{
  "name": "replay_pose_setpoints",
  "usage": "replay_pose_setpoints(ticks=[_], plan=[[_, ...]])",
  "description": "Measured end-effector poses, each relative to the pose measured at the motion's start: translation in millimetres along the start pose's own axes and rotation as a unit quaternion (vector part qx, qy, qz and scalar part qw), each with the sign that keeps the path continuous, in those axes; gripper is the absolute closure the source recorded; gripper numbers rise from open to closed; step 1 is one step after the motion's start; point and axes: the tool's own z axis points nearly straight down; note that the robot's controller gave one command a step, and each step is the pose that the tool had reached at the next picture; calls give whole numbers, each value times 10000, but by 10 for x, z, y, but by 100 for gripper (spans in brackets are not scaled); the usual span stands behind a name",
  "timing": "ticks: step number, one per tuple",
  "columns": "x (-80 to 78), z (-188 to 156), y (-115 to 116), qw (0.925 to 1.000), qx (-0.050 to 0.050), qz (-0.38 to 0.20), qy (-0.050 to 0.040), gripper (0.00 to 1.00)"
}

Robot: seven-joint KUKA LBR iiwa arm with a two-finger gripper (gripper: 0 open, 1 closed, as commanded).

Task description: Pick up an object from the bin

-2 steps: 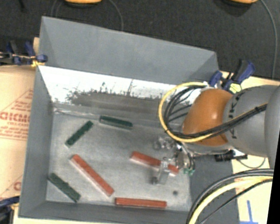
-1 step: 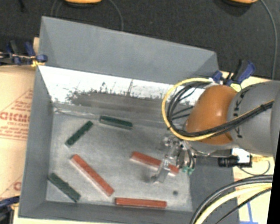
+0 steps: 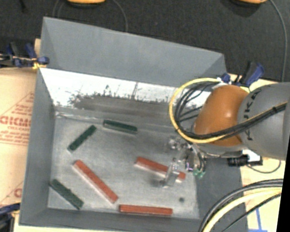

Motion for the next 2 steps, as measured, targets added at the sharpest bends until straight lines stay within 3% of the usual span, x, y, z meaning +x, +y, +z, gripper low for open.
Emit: replay_pose_setpoints(ticks=[1,2], plan=[[189,203,36,9958,-4,920,-15,100],[189,202,36,9958,-4,918,-16,100]])
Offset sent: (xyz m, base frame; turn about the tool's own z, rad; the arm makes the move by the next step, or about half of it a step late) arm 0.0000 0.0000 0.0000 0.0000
